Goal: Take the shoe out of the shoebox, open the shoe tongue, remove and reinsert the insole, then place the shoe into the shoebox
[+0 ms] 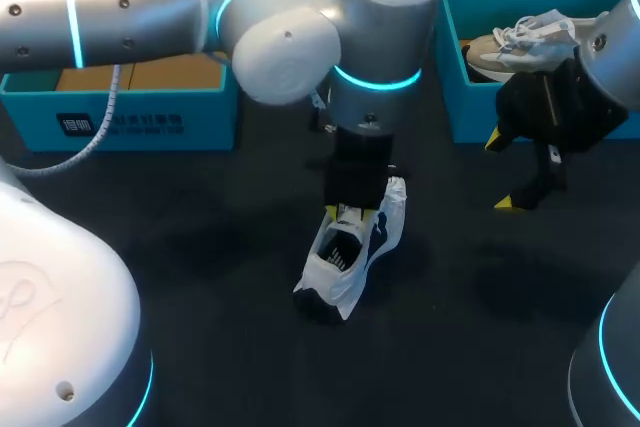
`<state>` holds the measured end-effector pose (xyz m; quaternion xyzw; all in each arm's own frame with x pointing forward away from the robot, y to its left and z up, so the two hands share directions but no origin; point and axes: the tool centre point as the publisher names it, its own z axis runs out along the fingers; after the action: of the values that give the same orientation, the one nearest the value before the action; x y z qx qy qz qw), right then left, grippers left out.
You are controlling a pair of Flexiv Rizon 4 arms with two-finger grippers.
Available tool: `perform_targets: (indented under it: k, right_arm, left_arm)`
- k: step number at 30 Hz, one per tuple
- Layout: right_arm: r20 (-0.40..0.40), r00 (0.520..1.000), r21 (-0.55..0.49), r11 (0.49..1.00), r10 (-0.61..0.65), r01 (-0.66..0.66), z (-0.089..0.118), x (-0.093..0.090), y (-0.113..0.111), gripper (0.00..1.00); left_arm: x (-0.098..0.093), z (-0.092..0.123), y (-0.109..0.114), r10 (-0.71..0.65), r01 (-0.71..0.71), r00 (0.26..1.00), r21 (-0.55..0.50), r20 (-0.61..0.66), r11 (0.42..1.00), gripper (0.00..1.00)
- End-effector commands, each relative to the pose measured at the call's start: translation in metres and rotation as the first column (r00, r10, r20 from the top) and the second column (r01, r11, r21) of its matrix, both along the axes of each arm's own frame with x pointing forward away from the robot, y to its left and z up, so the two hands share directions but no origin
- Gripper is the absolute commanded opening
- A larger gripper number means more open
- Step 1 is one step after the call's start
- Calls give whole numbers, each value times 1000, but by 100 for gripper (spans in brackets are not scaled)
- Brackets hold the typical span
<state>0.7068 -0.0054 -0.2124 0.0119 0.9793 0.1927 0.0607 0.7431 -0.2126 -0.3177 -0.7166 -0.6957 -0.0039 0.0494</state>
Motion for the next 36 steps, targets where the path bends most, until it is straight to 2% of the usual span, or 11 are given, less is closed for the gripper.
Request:
perform_targets:
  k: [1,3,5,7,11,12,13,14,17,22,36]
  right_arm:
    - [0,1000,-2,1000,0,0,-1,0,0,100]
    - [0,1000,-2,1000,0,0,-1,0,0,100]
    - [0,1000,-2,1000,0,0,-1,0,0,100]
    - [0,1000,-2,1000,0,0,-1,0,0,100]
    - [0,1000,-2,1000,0,0,-1,0,0,100]
    - [0,1000,-2,1000,0,0,-1,0,0,100]
    - [0,1000,-2,1000,0,0,-1,0,0,100]
    - [0,1000,-2,1000,0,0,-1,0,0,100]
    - [0,1000,-2,1000,0,0,-1,0,0,100]
    - [0,1000,-2,1000,0,0,-1,0,0,100]
    - [0,1000,-2,1000,0,0,-1,0,0,100]
  left_arm:
    - [-7,19,23,133,-133,991,-49,4,990,45]
    - [-9,23,29,278,-276,960,-39,44,960,57]
    - [-13,26,36,374,-373,927,-63,13,926,58]
    - [-19,26,42,448,-446,894,-53,25,893,66]
    - [-28,27,46,537,-535,843,-45,43,844,68]
    - [-30,30,49,574,-571,818,-57,46,819,84]
    - [-31,32,51,605,-602,794,-66,55,796,87]
    - [-31,34,53,633,-629,773,-76,45,774,100]
    - [-36,35,62,699,-695,715,-104,4,711,100]
    - [-47,33,69,746,-742,665,-134,-30,656,100]
    - [-79,15,61,778,-765,629,-181,-4,618,100]
